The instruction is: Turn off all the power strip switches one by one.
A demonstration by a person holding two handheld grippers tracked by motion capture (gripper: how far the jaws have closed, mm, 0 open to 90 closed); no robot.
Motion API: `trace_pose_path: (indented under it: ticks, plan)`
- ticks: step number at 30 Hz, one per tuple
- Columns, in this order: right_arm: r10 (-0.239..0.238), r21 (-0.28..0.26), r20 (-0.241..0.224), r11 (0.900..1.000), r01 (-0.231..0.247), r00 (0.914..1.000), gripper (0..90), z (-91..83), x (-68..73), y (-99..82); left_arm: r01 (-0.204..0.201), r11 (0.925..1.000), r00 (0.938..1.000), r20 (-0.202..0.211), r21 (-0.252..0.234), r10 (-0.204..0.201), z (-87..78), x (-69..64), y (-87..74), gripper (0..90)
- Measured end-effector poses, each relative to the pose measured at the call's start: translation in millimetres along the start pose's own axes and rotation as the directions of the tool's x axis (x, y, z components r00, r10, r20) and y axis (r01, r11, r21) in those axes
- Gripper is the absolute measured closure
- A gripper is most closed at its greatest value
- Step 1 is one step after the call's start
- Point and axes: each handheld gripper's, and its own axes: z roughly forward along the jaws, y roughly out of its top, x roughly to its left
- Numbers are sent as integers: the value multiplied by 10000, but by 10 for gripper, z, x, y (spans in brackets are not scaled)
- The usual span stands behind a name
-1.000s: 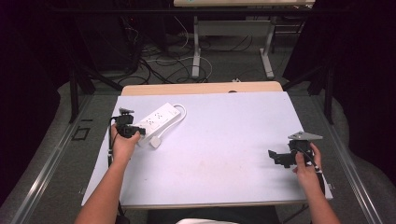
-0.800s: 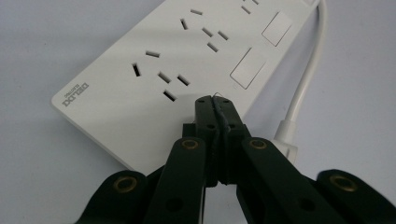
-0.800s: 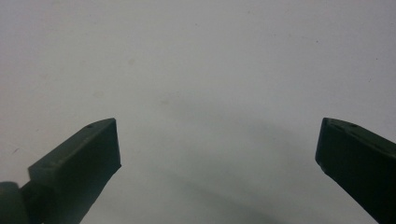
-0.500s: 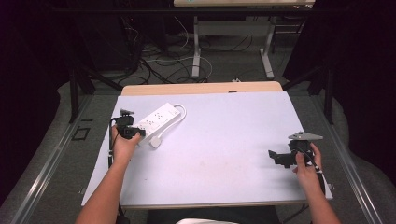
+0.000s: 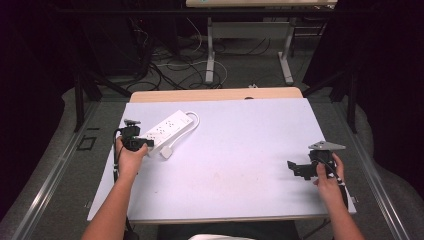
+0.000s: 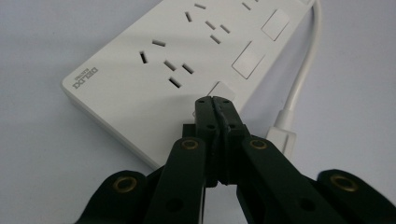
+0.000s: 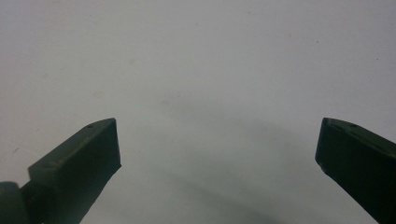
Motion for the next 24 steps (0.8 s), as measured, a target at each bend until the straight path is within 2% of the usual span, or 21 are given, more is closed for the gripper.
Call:
trace_pose_path:
  ticks: [1, 3, 4, 6, 12, 14, 18, 21, 24]
  plan:
    - [16, -89, -44, 10000, -17, 10000, 0, 4, 1, -2, -173, 9998, 9998, -37, 43, 173, -23, -5, -4, 900]
    - [45, -111, -62, 9999, -45, 10000, 0, 2, 3, 0, -187, 9995, 9998, 16, -241, 188, -44, -42, -30, 900]
    - [71, -123, -99, 9999, -72, 9999, 0, 4, 3, 0, -92, 9994, 9998, 158, -334, 98, -58, -64, -45, 890]
    - [52, -101, -46, 9999, -52, 10000, 0, 1, 1, 0, -335, 9991, 9990, 271, -268, 342, -107, -88, -70, 880]
    - [61, -164, -75, 9998, -62, 10000, 0, 0, 1, 1, -632, 9946, 9951, 706, -819, 690, -218, -183, -199, 807]
    - [66, -164, -72, 9998, -67, 10000, 0, 0, 2, 1, -777, 9923, 9921, 908, -963, 865, -261, -212, -241, 766]
    - [47, -161, -78, 9999, -48, 10000, 0, 0, 4, 2, -1071, 9870, 9872, 1054, -1200, 1199, -351, -283, -307, 690]
    - [-10, -166, -79, 9999, 9, 10000, 0, 1, 5, 4, -1308, 9804, 9838, 1032, -1470, 1467, -405, -341, -361, 638]
    - [-29, -175, -80, 9998, 28, 10000, 0, 0, 5, 4, -1645, 9722, 9753, 1202, -1664, 1856, -446, -375, -418, 572]
